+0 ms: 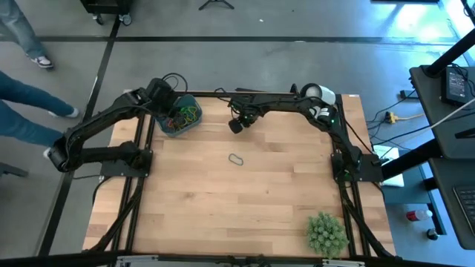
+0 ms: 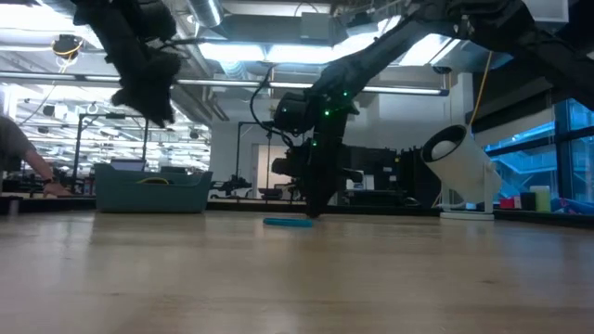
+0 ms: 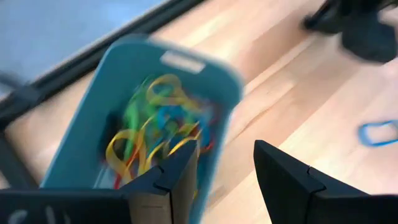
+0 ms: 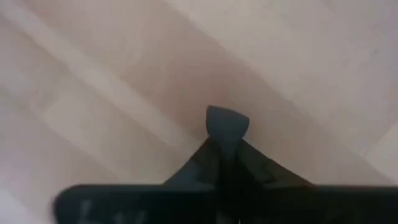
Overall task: Pick and place rubber bands into bin
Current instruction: Put the black rubber band into the bin
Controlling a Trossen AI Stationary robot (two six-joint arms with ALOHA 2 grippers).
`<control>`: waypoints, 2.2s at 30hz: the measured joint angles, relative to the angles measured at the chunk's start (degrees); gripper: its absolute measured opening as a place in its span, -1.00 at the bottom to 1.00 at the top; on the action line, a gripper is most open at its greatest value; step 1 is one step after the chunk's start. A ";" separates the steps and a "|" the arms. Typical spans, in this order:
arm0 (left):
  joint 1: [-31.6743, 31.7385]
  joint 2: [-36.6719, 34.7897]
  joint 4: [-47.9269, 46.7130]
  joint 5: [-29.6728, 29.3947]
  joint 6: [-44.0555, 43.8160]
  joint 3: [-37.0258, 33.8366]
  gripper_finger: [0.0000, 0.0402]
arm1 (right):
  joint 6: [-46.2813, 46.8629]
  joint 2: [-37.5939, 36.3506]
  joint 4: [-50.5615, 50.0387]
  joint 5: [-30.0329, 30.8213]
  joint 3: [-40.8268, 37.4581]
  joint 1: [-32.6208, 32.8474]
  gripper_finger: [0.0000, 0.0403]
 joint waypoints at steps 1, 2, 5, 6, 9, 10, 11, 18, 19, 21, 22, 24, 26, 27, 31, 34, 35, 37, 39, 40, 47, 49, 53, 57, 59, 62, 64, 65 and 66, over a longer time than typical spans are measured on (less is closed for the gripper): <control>-0.97 0.00 1.70 0.38 -0.03 0.00 -0.23 | -0.92 -0.34 -0.55 -0.35 -0.07 -0.02 -0.89; -2.14 0.00 3.40 0.44 -0.19 0.00 -0.23 | -2.01 -0.80 -1.61 -0.75 -0.11 0.00 -0.92; -6.00 0.47 8.06 0.51 -0.43 0.00 -0.23 | -4.42 -3.87 -5.08 -1.70 -0.41 0.38 -0.91; -7.31 0.79 9.24 0.50 -0.45 0.00 -0.23 | -5.12 -5.36 -5.38 -1.74 -0.36 0.57 -0.91; -11.61 2.38 12.41 -0.08 -1.12 0.00 -0.23 | -7.90 -10.35 -7.06 -0.97 -0.23 0.99 -0.97; -13.01 3.11 13.13 -0.50 -1.78 0.00 -0.23 | -8.50 -11.96 -6.36 -0.87 -0.74 1.01 -0.97; -14.34 3.82 13.96 -1.13 -2.53 0.00 -0.23 | -9.37 -13.91 -5.85 -0.82 -1.67 0.99 -0.97; -22.70 8.87 25.15 -2.25 -8.31 0.00 -0.23 | -9.68 -32.06 3.61 -0.93 -15.41 0.99 -0.97; -23.91 9.69 27.81 -2.38 -8.84 0.00 -0.23 | -9.50 -35.12 5.78 -1.89 -18.38 0.99 -0.98; -26.23 11.48 32.94 -3.13 -9.56 0.00 -0.23 | -8.97 -41.38 11.38 -3.90 -24.63 1.03 -0.98; -27.28 12.28 35.80 -3.43 -10.00 0.00 -0.23 | -8.18 -44.40 14.61 -5.02 -27.72 1.05 -0.98; -29.44 14.26 41.98 -4.37 -10.89 0.01 -0.23 | -6.66 -50.14 20.29 -7.44 -33.81 1.27 -0.97; -31.49 16.47 46.86 -5.90 -11.70 0.00 -0.23 | -5.14 -55.11 25.83 -9.74 -39.28 1.77 -0.98; -32.49 17.69 49.81 -6.61 -11.96 0.01 -0.23 | -4.41 -57.45 29.16 -10.76 -41.86 2.12 -0.98; -35.86 23.68 55.06 -8.41 -13.78 3.01 -0.23 | -3.13 -64.29 41.49 -14.15 -50.33 4.07 -0.98; -38.39 28.87 56.81 -9.46 -14.88 6.77 -0.23 | -3.52 -66.68 49.48 -16.02 -54.76 6.42 -0.98; -39.23 30.47 57.41 -9.45 -14.91 8.07 -0.23 | -3.64 -67.13 51.57 -16.53 -55.76 7.27 -0.98; -40.83 33.76 60.03 -9.50 -14.90 10.60 -0.23 | -4.76 -67.52 54.47 -16.92 -57.27 9.02 -0.98; -42.20 36.37 62.90 -9.67 -14.92 12.36 -0.23 | -6.45 -67.44 54.35 -17.42 -57.52 10.66 -0.98; -42.84 37.68 64.73 -9.70 -14.92 13.23 -0.23 | -6.85 -67.44 54.45 -17.74 -57.52 11.45 -0.98; -46.44 42.53 75.29 -10.55 -17.36 13.99 -0.23 | -9.55 -67.83 54.06 -18.68 -57.52 16.15 -0.98; -47.33 42.71 75.95 -11.53 -17.35 13.97 -0.23 | -9.77 -67.93 53.34 -18.65 -57.50 17.08 -0.98; -48.64 42.71 78.97 -13.20 -16.48 13.97 -0.23 | -11.13 -68.24 52.99 -18.56 -57.50 17.99 -0.98; -49.11 42.66 80.77 -13.96 -16.49 13.97 -0.23 | -11.17 -68.31 52.85 -18.58 -57.48 17.97 -0.98; -49.16 42.66 80.72 -14.95 -16.50 13.97 -0.23 | -11.22 -68.29 52.87 -18.80 -57.48 17.97 -0.98; -49.13 42.66 81.82 -15.26 -16.51 13.97 -0.23 | -11.67 -68.27 52.91 -18.88 -57.46 17.95 -0.98; -49.14 42.66 82.15 -15.27 -16.49 13.97 -0.23 | -12.36 -68.29 52.98 -18.89 -57.41 17.95 -0.98; -49.16 42.66 82.19 -15.23 -16.52 13.97 -0.23 | -12.45 -68.29 52.98 -18.92 -57.41 17.95 -0.98; -49.18 42.66 82.17 -15.15 -16.52 13.97 -0.23 | -12.45 -68.28 52.94 -18.95 -57.41 17.95 -0.98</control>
